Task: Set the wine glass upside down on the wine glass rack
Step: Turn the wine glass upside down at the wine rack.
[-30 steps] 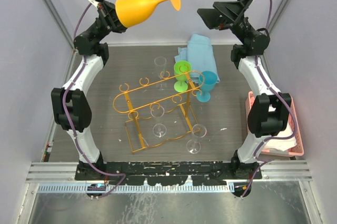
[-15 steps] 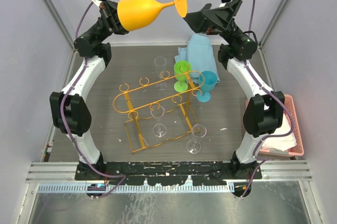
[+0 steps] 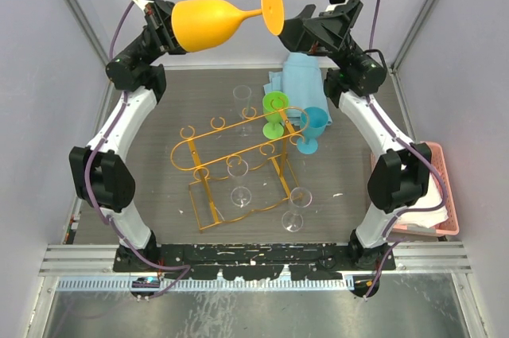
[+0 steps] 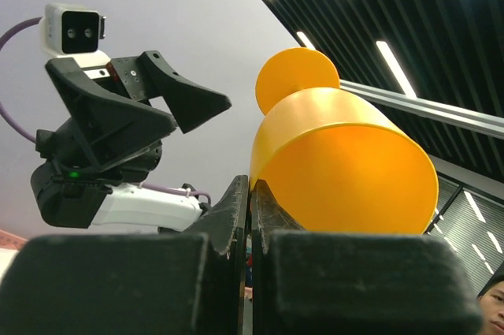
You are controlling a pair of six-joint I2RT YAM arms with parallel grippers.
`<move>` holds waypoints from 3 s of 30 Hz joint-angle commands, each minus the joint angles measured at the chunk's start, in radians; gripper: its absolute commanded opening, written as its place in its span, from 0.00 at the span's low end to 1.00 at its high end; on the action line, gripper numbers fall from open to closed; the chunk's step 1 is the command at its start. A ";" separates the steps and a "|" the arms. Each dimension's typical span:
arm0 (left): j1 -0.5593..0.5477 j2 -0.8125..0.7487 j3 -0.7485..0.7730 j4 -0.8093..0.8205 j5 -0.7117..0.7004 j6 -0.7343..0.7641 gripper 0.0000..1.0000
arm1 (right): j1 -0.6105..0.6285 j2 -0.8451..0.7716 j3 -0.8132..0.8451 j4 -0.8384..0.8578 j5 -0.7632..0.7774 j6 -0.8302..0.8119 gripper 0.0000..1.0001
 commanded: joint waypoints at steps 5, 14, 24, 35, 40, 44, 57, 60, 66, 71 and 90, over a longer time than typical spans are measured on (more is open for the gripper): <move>-0.005 -0.045 0.003 0.042 -0.007 -0.025 0.00 | 0.047 -0.082 0.055 0.008 0.040 0.163 0.82; -0.005 -0.054 -0.030 0.042 -0.012 -0.017 0.00 | 0.062 -0.098 0.073 -0.045 0.051 0.135 0.69; -0.005 -0.057 -0.028 0.042 -0.012 -0.016 0.00 | 0.086 -0.103 0.103 -0.095 0.050 0.102 0.69; -0.004 -0.064 -0.029 0.042 -0.007 -0.016 0.00 | 0.107 -0.101 0.121 -0.121 0.050 0.073 0.66; -0.005 -0.064 -0.024 0.042 -0.005 -0.017 0.00 | 0.116 -0.095 0.140 -0.136 0.046 0.065 0.61; -0.005 -0.065 -0.024 0.042 -0.004 -0.016 0.00 | 0.123 -0.095 0.144 -0.151 0.047 0.056 0.56; -0.006 -0.058 -0.015 0.042 -0.009 -0.019 0.00 | 0.141 -0.100 0.132 -0.154 0.054 0.051 0.33; -0.004 -0.060 -0.017 0.042 -0.009 -0.019 0.00 | 0.141 -0.099 0.134 -0.155 0.058 0.053 0.33; -0.004 -0.061 -0.018 0.042 -0.012 -0.019 0.00 | 0.142 -0.097 0.137 -0.154 0.063 0.053 0.22; -0.005 -0.058 -0.017 0.043 -0.017 -0.019 0.00 | 0.142 -0.098 0.133 -0.154 0.067 0.052 0.13; -0.004 -0.062 -0.038 0.042 -0.010 -0.009 0.48 | 0.143 -0.100 0.123 -0.148 0.083 0.039 0.00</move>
